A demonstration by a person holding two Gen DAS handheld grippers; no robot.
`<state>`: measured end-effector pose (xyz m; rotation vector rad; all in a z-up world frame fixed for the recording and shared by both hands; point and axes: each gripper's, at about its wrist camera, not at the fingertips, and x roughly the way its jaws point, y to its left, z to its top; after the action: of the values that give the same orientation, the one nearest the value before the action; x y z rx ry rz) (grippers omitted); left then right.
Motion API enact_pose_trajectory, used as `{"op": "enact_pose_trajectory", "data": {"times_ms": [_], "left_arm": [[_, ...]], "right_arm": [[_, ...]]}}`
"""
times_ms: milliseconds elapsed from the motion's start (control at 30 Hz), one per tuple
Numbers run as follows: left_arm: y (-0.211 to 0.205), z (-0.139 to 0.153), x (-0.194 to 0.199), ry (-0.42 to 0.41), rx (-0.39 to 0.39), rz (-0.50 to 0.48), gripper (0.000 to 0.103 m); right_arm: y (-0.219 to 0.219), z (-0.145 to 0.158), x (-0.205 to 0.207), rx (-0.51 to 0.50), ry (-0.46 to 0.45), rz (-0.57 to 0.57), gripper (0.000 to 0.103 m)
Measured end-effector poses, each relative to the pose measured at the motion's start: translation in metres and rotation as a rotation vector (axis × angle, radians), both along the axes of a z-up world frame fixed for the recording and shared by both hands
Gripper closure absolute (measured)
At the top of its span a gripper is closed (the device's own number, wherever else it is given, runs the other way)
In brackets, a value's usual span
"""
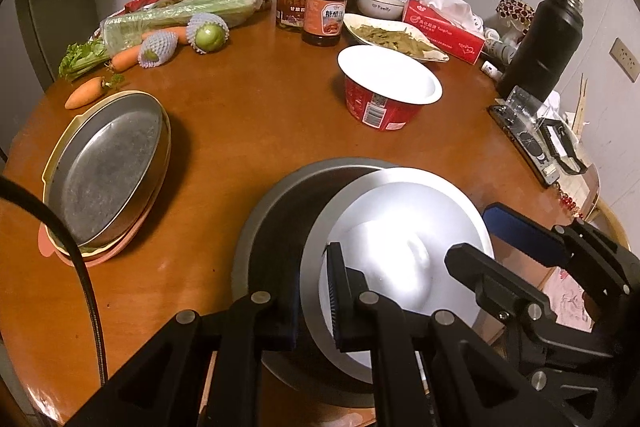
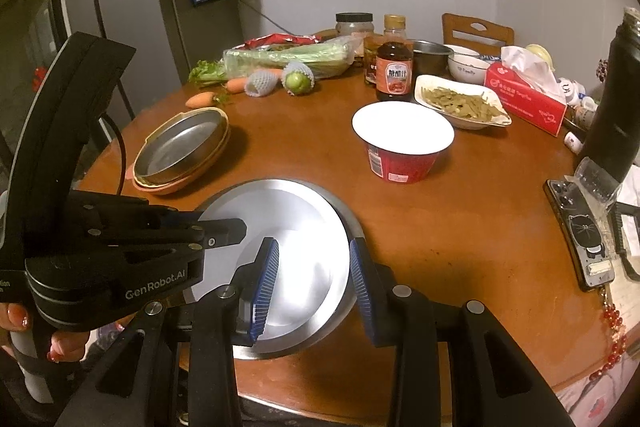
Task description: Organize plates and bowls
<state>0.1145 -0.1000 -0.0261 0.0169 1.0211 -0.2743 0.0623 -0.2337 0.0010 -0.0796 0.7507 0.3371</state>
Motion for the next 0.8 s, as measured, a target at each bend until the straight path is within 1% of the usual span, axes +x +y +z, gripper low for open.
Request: {"op": "enact_pose_trajectory", "data": {"times_ms": [67,333,600,800], "left_arm": [[0.0,-0.001,-0.001,-0.012,0.018,0.001,0.091],[0.002,-0.005,-0.002,-0.038,0.026,-0.006,0.091],[0.007,-0.008,-0.002,-0.041,0.005,-0.01,0.091],[0.007,-0.009,-0.004,-0.047,-0.001,-0.011,0.091]], "right_arm": [[0.002,0.001,0.0,-0.001,-0.005,0.0,0.063],[0.006,-0.001,0.002,0.007,-0.012,-0.004,0.063],[0.01,-0.003,0.008,0.007,-0.019,-0.015,0.063],[0.012,-0.008,0.012,-0.003,-0.001,-0.022,0.063]]}}
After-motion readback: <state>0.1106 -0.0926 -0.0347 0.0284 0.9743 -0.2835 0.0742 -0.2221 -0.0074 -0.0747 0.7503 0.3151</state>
